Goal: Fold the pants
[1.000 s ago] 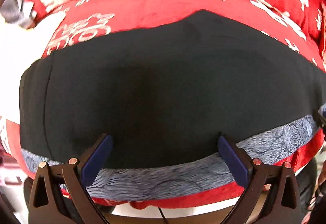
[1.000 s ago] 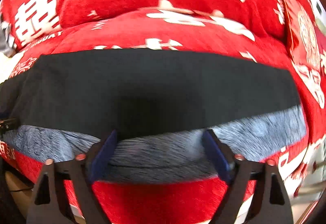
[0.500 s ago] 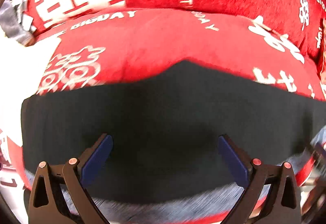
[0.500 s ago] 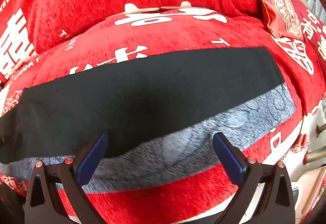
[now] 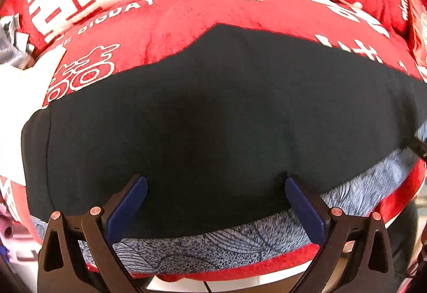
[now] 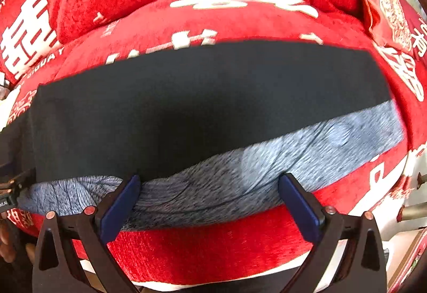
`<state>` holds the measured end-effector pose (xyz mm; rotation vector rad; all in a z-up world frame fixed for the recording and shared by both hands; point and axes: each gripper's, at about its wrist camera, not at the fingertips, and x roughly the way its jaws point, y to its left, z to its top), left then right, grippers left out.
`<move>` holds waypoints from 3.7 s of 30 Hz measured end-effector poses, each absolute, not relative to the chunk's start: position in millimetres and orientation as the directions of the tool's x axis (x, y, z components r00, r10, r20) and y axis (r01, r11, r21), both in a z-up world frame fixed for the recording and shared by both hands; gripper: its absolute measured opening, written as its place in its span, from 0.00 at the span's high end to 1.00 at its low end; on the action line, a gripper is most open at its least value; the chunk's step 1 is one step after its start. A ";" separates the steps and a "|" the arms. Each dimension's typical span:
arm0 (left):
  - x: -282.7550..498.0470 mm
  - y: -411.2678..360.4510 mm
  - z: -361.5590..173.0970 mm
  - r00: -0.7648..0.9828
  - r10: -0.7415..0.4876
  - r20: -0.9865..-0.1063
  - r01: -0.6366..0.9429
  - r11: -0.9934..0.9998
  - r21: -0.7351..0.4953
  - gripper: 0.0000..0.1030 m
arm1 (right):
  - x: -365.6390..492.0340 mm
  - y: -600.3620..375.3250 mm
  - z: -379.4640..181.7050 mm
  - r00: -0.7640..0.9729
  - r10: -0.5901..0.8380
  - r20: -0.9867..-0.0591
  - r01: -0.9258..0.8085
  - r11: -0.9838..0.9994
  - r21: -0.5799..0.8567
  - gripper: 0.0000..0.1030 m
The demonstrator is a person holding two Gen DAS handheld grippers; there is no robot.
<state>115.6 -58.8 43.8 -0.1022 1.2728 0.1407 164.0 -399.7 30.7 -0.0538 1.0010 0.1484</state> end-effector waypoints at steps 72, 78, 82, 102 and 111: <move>102.5 -116.1 56.6 0.334 0.120 -0.935 -0.111 0.990 0.087 0.00 | 197.4 -440.0 10.4 0.519 0.069 -0.852 -0.118 0.993 0.009 0.00; 118.2 -141.7 47.5 0.303 0.093 -0.948 -0.075 0.994 0.074 0.00 | 223.0 -509.5 14.5 0.542 0.007 -0.840 0.025 0.999 0.025 0.00; 133.8 -152.9 38.8 0.291 0.084 -0.953 -0.095 0.994 0.059 0.00 | 232.0 -529.5 25.1 0.549 -0.047 -0.835 0.117 0.993 0.021 0.00; 206.4 -177.1 35.4 0.240 0.066 -0.968 -0.241 0.971 0.006 0.00 | 288.2 -466.6 23.5 0.591 0.021 -0.806 -0.094 0.995 -0.043 0.00; 204.9 -253.0 41.2 0.256 0.009 -0.967 -0.071 0.997 -0.010 0.00 | 187.6 -574.9 43.9 0.657 0.054 -0.752 0.045 0.993 0.110 0.00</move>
